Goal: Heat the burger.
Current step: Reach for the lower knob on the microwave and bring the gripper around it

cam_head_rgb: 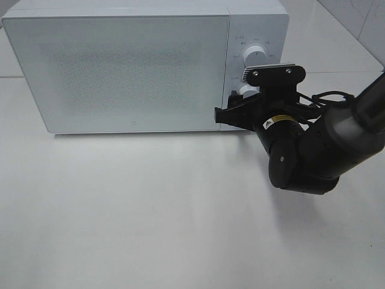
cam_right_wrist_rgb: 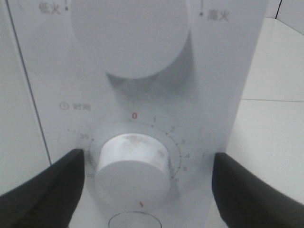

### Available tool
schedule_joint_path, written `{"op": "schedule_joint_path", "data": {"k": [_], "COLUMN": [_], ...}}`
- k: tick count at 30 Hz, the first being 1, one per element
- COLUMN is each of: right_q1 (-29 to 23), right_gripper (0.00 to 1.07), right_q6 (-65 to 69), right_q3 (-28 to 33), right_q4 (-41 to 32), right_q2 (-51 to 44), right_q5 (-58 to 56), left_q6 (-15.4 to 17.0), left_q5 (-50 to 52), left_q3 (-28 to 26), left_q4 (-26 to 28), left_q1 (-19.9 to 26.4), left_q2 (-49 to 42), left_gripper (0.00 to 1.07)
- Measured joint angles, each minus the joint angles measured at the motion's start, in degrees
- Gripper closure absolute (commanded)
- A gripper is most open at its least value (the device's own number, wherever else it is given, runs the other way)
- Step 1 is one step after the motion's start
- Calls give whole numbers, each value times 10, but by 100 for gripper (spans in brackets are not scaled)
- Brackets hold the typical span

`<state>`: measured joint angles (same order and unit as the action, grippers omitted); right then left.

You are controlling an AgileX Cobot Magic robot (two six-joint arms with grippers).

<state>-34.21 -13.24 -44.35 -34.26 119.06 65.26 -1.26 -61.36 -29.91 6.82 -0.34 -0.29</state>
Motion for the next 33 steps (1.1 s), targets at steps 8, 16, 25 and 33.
{"op": "schedule_joint_path", "data": {"k": [8,16,25,33], "right_q1": [-7,-7,-7,-7], "right_gripper": [37,75,107,107], "right_q6": [0,0,0,26], "right_q3": [0,0,0,1], "right_q4": [7,15,14,17], "right_q2": [0,0,0,1], "right_q5": [2,5,8,15], "left_q6": [0,0,0,0], "left_q5": [0,0,0,0], "left_q3": [0,0,0,0], "left_q4": [0,0,0,0], "left_q1": [0,0,0,0], "left_q2": [0,0,0,0], "left_gripper": [25,25,25,25]}}
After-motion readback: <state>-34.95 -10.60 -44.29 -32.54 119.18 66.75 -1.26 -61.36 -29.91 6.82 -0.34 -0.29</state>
